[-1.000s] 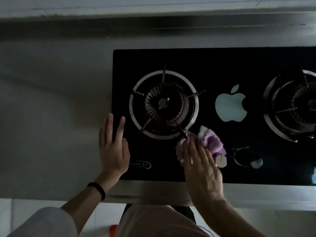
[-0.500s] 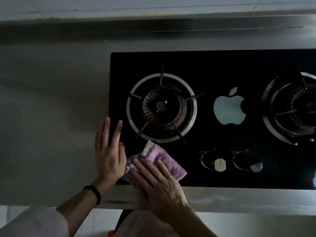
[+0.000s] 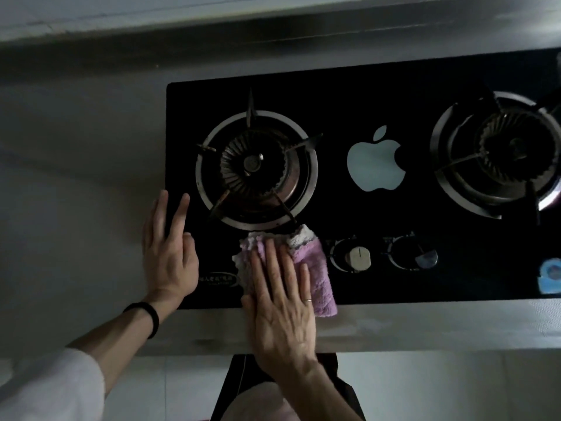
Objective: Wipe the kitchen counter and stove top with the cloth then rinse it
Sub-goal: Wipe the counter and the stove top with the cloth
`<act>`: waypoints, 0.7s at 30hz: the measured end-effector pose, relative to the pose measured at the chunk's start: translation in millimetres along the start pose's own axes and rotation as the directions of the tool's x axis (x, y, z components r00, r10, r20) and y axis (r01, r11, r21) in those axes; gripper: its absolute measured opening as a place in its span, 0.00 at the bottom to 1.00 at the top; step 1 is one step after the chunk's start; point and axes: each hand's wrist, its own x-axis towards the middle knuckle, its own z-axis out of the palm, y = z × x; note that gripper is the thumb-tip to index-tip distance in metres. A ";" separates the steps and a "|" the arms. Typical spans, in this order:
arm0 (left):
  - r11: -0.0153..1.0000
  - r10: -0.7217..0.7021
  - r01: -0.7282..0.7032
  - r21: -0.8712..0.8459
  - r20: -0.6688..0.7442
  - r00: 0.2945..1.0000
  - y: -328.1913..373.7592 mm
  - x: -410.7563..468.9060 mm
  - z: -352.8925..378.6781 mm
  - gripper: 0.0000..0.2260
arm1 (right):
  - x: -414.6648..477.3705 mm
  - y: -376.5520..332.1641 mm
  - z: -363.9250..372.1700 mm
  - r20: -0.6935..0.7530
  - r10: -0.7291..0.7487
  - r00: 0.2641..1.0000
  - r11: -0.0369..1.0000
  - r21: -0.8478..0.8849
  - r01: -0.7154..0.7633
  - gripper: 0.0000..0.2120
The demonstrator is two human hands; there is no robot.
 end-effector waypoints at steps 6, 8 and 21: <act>1.000 -0.009 0.009 -0.009 -0.023 1.000 5.3 -1.2 -3.4 0.27 | -64.8 -18.8 43.6 0.123 -0.257 0.959 0.962 -0.067 0.266 0.37; 1.000 -0.006 0.006 -0.010 -0.035 0.999 7.7 -1.3 -3.6 0.27 | -68.0 -11.2 44.6 0.107 -0.265 0.958 0.958 -0.086 0.274 0.36; 0.997 -0.083 0.083 0.009 -0.005 0.997 14.6 -5.1 -6.9 0.27 | -103.8 137.7 -17.6 -0.036 -0.122 0.992 0.978 -0.174 0.114 0.34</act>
